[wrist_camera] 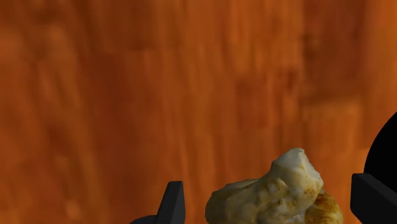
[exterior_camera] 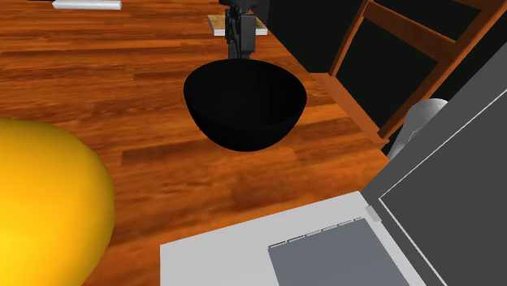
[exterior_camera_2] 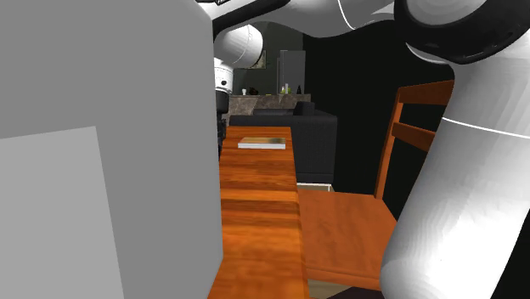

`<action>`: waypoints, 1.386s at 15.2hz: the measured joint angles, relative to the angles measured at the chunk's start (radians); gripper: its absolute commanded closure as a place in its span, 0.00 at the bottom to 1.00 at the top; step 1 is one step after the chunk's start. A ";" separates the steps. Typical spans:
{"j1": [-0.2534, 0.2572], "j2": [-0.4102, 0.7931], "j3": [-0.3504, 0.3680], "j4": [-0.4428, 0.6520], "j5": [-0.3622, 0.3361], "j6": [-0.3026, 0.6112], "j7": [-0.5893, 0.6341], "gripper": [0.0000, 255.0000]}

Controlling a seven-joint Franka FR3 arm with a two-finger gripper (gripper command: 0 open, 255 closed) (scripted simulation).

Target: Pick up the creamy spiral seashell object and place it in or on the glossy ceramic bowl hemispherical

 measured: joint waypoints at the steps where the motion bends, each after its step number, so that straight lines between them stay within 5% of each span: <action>1: 0.000 -0.002 0.000 -0.009 0.000 0.009 -0.002 0.00; 7: 0.000 -0.008 -0.003 -0.019 0.001 0.023 -0.002 0.00; 8: 0.000 -0.008 -0.002 -0.018 0.001 0.022 -0.001 1.00; 21: 0.002 0.000 0.000 0.008 0.000 -0.008 0.003 1.00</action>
